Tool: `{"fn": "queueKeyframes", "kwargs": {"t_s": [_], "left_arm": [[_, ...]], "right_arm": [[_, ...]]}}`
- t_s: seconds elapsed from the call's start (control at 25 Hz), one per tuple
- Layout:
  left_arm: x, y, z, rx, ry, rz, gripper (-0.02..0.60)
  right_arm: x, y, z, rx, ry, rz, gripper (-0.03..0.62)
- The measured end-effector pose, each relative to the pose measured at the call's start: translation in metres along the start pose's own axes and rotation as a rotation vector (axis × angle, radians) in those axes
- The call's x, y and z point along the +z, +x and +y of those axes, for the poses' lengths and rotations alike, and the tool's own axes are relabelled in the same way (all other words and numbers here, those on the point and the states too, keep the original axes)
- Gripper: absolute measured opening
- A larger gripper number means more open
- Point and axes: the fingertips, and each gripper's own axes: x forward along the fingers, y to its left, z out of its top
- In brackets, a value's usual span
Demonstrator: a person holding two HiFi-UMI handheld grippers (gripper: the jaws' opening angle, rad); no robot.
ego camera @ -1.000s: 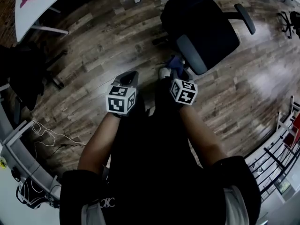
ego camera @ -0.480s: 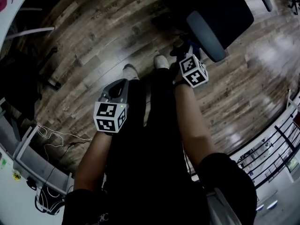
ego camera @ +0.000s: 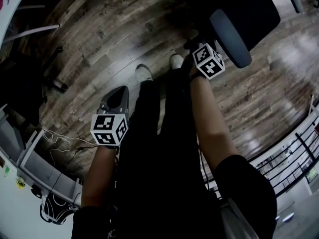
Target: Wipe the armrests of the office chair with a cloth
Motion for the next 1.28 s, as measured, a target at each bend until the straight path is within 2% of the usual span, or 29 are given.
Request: {"fn": "queueKeyframes", "kwargs": {"t_s": [0.36,0.52,0.88,1.0,1.28], "left_arm": [[-0.004,0.014,-0.007,-0.006,-0.029,0.03,0.005],[-0.011,0.016,-0.003,0.011,-0.038,0.048,0.005],[-0.026,0.026,0.0,0.02,-0.04,0.106,0.005],[-0.023,0.031,-0.003,0.01,-0.023,0.112,0.005],[-0.002,0.032,-0.025,-0.037,0.028,0.094,0.005]], "right_arm": [[-0.019,0.051,0.033,0.062,-0.106,0.102,0.083],[-0.033,0.075,0.037,0.05,-0.147,0.128,0.083],[-0.083,0.081,-0.025,-0.063,-0.039,0.192,0.083],[-0.075,0.072,-0.04,-0.079,0.013,0.165,0.083],[-0.039,0.034,-0.043,-0.04,0.073,0.093,0.083]]}}
